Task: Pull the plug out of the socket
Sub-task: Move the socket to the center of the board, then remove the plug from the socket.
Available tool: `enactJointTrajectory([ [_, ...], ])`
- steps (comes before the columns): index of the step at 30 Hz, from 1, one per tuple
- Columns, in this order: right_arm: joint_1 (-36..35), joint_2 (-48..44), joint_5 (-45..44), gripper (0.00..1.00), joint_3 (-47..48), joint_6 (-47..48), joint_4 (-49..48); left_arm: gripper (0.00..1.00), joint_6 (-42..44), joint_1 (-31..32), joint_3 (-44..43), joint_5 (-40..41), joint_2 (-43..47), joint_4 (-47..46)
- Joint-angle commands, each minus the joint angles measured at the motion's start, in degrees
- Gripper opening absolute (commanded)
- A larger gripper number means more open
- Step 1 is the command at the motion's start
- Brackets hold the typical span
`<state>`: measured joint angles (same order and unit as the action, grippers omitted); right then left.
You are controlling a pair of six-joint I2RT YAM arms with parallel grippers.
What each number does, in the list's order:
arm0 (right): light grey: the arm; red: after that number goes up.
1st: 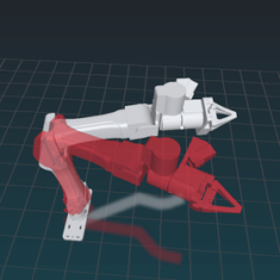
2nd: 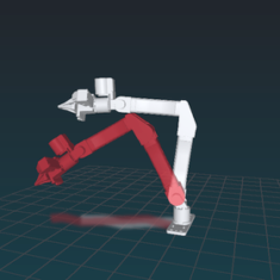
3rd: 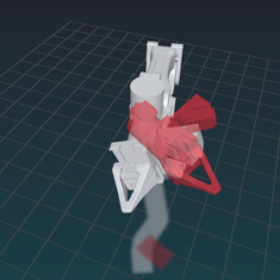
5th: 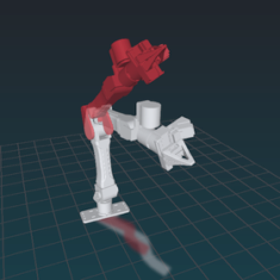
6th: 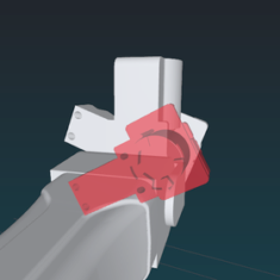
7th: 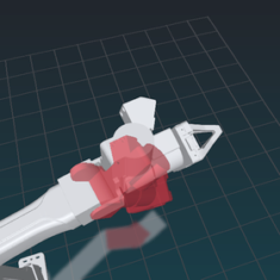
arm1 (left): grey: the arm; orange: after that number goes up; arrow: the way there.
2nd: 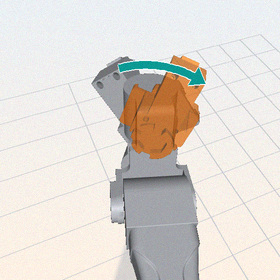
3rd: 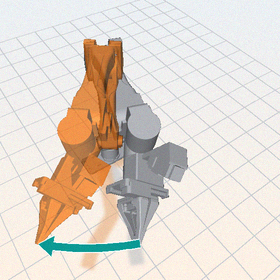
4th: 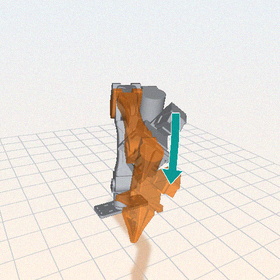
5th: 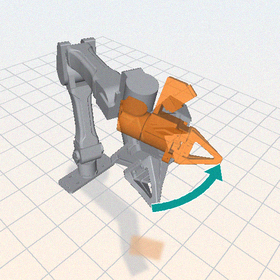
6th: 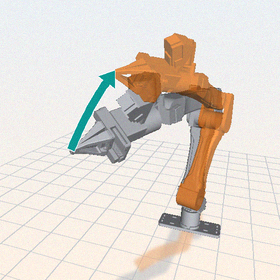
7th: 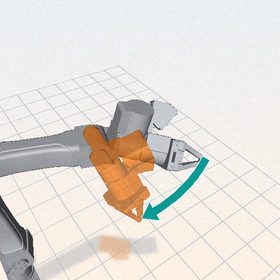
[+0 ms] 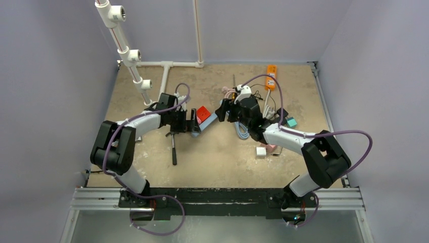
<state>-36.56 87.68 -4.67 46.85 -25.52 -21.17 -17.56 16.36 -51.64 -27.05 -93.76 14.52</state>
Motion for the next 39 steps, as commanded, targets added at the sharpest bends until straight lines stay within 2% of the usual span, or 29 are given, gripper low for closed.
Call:
enactJointTrajectory([
  [1, 0.15, -1.55, 2.42, 0.78, -0.10, -0.19, -3.21, 0.99, -1.07, -0.62, -2.07, -4.03, -1.00, -2.45],
  [4, 0.17, -1.17, 3.31, 0.78, -0.06, -0.28, -3.43, 0.99, -2.03, -0.88, -1.99, -6.08, -2.96, -3.95],
  [8, 0.17, -0.10, 3.81, 0.78, 0.36, -0.32, -3.36, 0.94, -2.09, -0.89, -2.51, -6.70, -4.84, -4.60],
  [16, 0.17, 1.77, 4.58, 0.78, 0.55, -0.50, -4.00, 0.66, -0.10, 0.17, -1.82, -0.65, -0.84, -5.09],
  [25, 0.17, 0.35, 3.69, 0.78, -0.48, -0.50, -4.87, 0.60, 8.47, 12.12, -1.70, 20.08, 4.71, -1.21],
  [30, 0.26, -2.09, 0.00, 0.79, -2.24, -1.59, -5.78, 0.57, 10.98, 17.18, -0.60, 28.34, 7.09, -1.25],
  [34, 1.67, -5.46, -4.93, 0.80, -4.26, -3.71, -5.44, 0.57, 13.82, 24.64, 0.23, 35.93, 7.65, -1.05],
  [39, 4.42, -8.16, -3.84, 0.81, -6.90, -4.98, -7.25, 0.56, 15.46, 29.49, 0.67, 42.61, 7.36, -0.66],
])
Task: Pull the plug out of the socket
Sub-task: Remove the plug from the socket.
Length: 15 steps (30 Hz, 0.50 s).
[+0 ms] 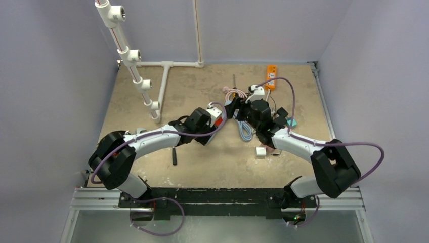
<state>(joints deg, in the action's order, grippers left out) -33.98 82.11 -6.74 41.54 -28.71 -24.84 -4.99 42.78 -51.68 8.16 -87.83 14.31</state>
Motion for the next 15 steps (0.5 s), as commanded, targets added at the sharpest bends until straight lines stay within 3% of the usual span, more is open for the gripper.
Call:
enactJointTrajectory([
  [1, 2.07, -2.52, -0.95, 0.81, -1.75, -1.71, -3.94, 0.56, 3.24, 3.73, 0.83, 7.76, 1.44, -0.63],
  [15, 3.32, -0.94, 0.77, 0.81, -1.85, -1.98, -4.68, 0.57, 4.47, 12.98, 0.26, 12.47, -4.09, 0.13],
])
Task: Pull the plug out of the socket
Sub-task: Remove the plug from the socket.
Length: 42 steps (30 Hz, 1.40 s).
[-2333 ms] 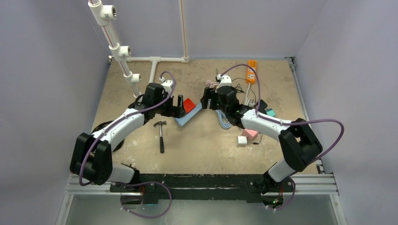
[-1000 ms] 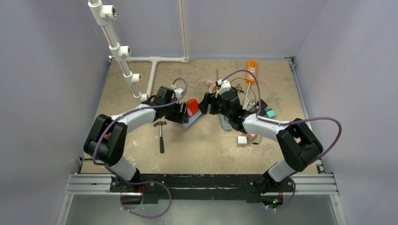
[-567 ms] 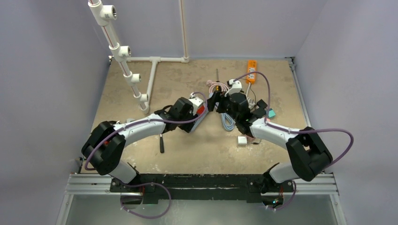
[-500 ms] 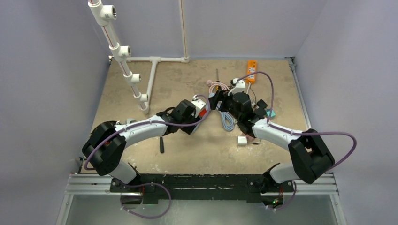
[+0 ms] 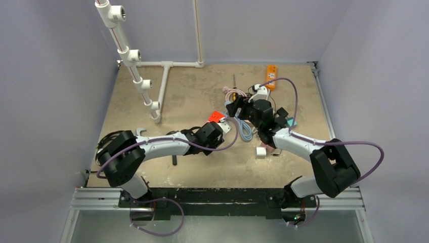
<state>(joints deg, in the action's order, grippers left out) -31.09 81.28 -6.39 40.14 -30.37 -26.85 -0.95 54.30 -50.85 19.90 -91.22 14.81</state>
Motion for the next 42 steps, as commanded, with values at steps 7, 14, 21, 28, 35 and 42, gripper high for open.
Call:
enactJointTrajectory([
  [7, 0.53, 0.91, 4.07, 0.82, 0.03, 1.46, -3.72, 0.67, -0.46, 2.34, -1.37, -0.28, -0.01, 0.05],
  [14, 0.49, 1.85, 6.24, 0.84, 0.30, 2.40, -4.19, 0.93, -0.68, 2.31, -0.76, -3.85, 5.48, -1.18],
  [21, 0.37, 3.63, 8.47, 0.89, 1.51, 6.27, -4.25, 0.98, -0.43, 1.10, -1.35, -7.44, 8.50, -0.25],
  [28, 0.36, 4.67, 9.57, 0.90, 1.96, 6.55, -4.09, 0.98, -2.32, -5.42, -1.18, -16.39, 11.28, -1.45],
  [35, 0.42, 4.81, 12.36, 0.89, 2.18, 7.07, -3.57, 0.78, -5.14, -11.10, -2.90, -24.01, 7.72, -2.44],
  [42, 0.26, 6.56, 16.13, 0.89, 2.44, 8.05, -2.59, 0.70, -7.17, -14.23, -3.39, -27.86, 5.78, -4.08],
])
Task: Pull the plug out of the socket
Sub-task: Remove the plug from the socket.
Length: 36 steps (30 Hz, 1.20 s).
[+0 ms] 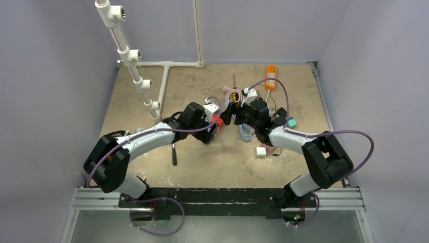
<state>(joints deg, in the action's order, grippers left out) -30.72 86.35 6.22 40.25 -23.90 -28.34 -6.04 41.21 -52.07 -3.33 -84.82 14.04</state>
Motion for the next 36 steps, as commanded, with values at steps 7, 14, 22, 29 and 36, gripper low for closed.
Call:
enactJointTrajectory([
  [7, -0.39, 5.25, 5.98, 0.81, 3.90, 0.77, -1.34, 0.63, -1.90, -1.15, -4.28, -3.98, -5.01, -3.30],
  [14, -0.52, 7.80, 6.52, 0.81, 4.91, -0.04, -1.81, 0.50, -0.65, -1.16, -4.53, 0.15, -5.71, -2.31],
  [22, -0.56, 8.93, 4.50, 0.79, 5.59, -0.53, 0.13, 0.25, -0.64, -1.09, -4.61, -1.44, -6.76, -2.31],
  [29, -0.53, 9.26, 2.59, 0.77, 5.76, -0.70, 1.25, 0.03, 0.00, 1.44, -4.55, 1.91, -6.59, -1.76],
  [36, -0.55, 9.88, 1.60, 0.74, 6.13, -0.88, 2.29, 0.00, -1.00, 1.60, -5.14, 3.78, -6.60, -0.88],
])
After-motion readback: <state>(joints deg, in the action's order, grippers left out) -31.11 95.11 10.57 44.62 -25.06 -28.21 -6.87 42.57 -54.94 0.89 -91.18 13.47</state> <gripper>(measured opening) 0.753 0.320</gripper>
